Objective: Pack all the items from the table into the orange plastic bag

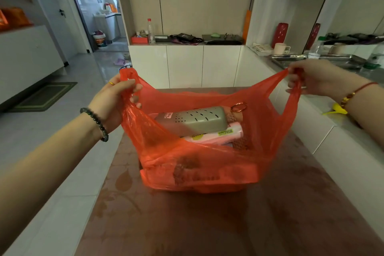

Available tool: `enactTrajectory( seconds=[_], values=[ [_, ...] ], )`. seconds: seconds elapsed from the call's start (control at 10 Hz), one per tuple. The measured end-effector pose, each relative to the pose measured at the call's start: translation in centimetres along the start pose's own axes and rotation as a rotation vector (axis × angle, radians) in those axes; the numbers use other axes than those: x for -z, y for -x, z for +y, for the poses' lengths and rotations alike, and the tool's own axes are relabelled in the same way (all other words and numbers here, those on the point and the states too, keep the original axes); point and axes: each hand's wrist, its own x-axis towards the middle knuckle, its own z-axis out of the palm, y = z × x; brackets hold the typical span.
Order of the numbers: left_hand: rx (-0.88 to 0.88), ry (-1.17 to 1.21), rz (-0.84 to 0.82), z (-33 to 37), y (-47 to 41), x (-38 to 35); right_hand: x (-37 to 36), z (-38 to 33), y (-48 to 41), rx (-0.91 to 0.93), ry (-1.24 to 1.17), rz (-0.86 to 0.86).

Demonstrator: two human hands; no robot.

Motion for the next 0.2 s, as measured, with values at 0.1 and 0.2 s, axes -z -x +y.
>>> enactTrajectory(
  seconds=[0.1, 0.2],
  values=[
    [0.007, -0.021, 0.015, 0.4, 0.3, 0.2, -1.4, -0.6, 0.7, 0.014, 0.031, 0.002],
    [0.011, -0.025, 0.002, 0.3, 0.7, 0.5, -1.5, -1.1, 2.8, 0.219, 0.335, 0.058]
  ],
)
